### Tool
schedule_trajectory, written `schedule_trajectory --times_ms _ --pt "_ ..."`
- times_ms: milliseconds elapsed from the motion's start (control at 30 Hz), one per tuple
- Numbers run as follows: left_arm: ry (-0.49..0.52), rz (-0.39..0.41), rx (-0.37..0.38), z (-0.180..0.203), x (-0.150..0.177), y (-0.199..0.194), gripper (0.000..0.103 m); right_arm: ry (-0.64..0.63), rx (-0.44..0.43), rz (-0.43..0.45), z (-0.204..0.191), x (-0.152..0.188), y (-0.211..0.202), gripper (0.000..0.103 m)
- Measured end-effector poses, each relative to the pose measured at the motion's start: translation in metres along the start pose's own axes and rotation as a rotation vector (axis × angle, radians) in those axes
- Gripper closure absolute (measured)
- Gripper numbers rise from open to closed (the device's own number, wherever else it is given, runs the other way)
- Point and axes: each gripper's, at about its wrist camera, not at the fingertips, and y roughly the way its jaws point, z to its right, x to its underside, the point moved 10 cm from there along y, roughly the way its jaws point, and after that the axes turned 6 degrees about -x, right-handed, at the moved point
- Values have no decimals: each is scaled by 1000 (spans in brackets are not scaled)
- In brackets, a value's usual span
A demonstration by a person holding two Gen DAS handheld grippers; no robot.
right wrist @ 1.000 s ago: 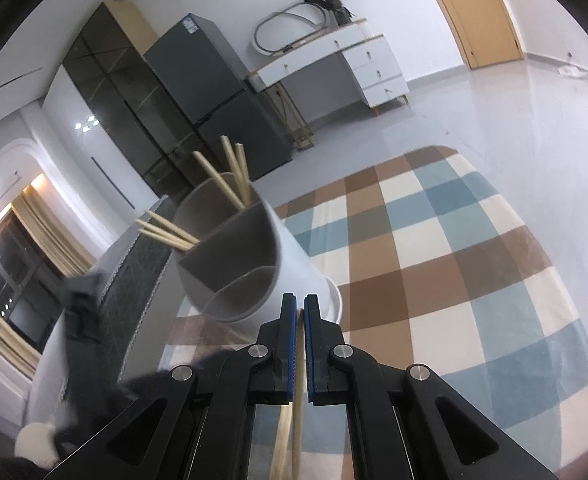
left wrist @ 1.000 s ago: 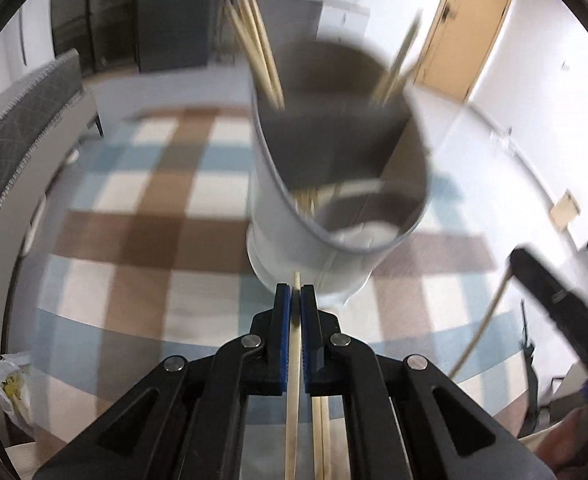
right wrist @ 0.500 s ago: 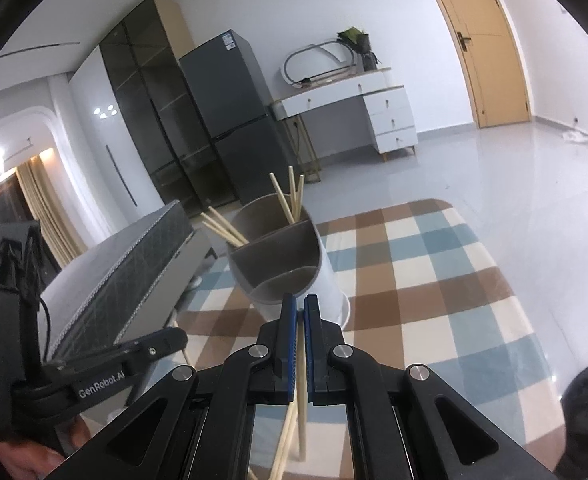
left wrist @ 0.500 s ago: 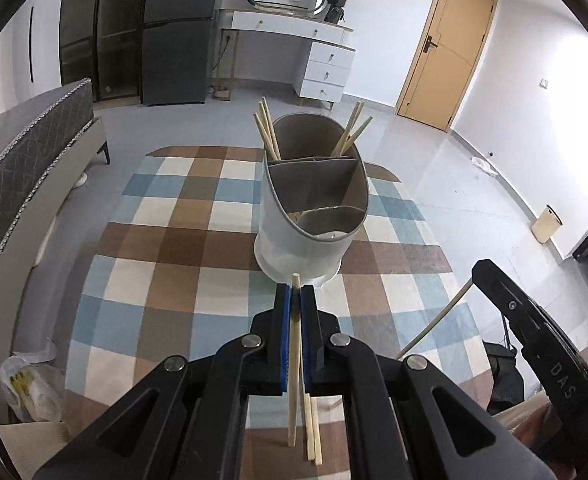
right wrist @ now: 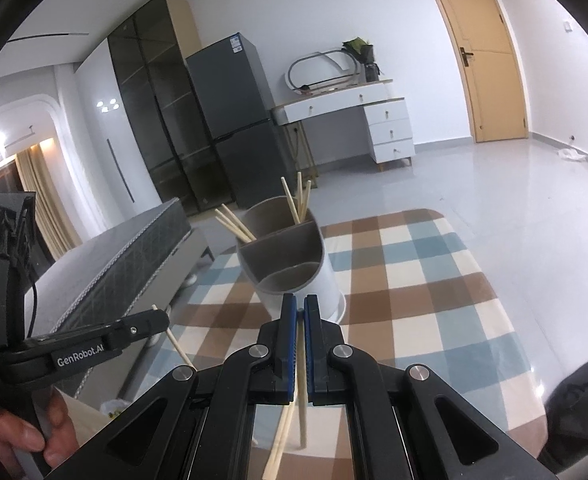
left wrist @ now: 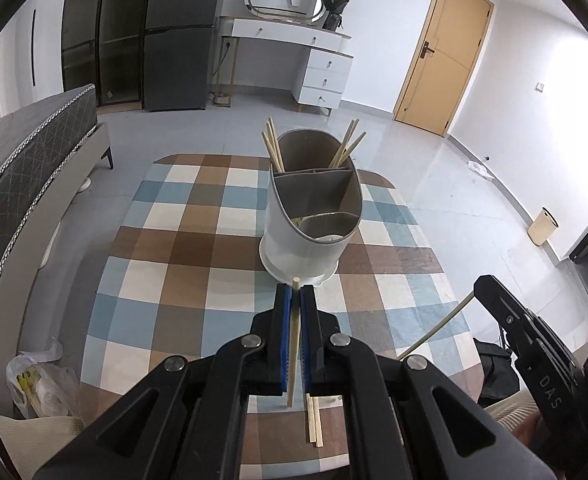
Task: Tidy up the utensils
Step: 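Lift both held sticks and carry them over the utensil holder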
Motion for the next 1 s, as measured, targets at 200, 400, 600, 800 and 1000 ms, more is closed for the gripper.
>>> schedule_trajectory --times_ms 200,400,600,800,1000 --pt "15 19 16 3 -12 -11 102 -10 -5 41 -4 -17 -8 100" --pt "4 41 42 8 -34 -21 102 -44 -7 89 -9 -42 -10 100" --pt "9 48 74 18 -61 -28 102 -85 -14 123 -13 -79 -6 100" --pt "-41 45 106 17 -93 -28 102 -112 -28 134 -16 -112 6 100" --pt "-69 91 138 18 -136 -30 102 -149 -44 151 -23 -151 27 100"
